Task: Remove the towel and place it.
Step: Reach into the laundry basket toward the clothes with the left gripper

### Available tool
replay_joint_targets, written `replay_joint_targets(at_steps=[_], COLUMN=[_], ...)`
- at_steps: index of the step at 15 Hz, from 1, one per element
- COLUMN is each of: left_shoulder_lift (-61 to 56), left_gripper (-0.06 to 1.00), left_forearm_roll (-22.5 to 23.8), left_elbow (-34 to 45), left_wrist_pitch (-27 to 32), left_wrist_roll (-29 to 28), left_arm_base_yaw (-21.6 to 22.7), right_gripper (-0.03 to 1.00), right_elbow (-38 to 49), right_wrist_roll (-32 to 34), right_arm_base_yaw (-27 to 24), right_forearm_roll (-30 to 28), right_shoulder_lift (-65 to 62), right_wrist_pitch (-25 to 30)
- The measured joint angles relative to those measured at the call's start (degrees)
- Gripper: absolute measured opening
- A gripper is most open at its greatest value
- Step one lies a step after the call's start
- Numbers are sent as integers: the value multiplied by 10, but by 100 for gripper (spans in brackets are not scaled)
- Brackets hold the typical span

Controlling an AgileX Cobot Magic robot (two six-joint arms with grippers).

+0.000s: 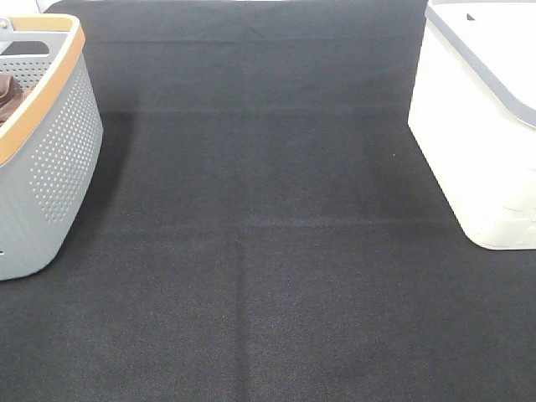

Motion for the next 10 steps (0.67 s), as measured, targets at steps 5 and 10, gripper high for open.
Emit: replay_joint_targets(at_steps=[5,10], left_shoulder_lift=[0,0], left_gripper=[76,76], left_forearm_roll=[0,0], left_elbow=[0,0], left_wrist_pitch=[0,0], left_wrist_roll=[0,0], left_arm_base_yaw=[0,0], right_gripper=[76,76], right_elbow=[0,0], right_wrist_roll=[0,0], right_arm_base_yaw=[0,0], right_forearm_roll=[0,0], right_shoulder_lift=[0,0], right_wrist_pitch=[0,0])
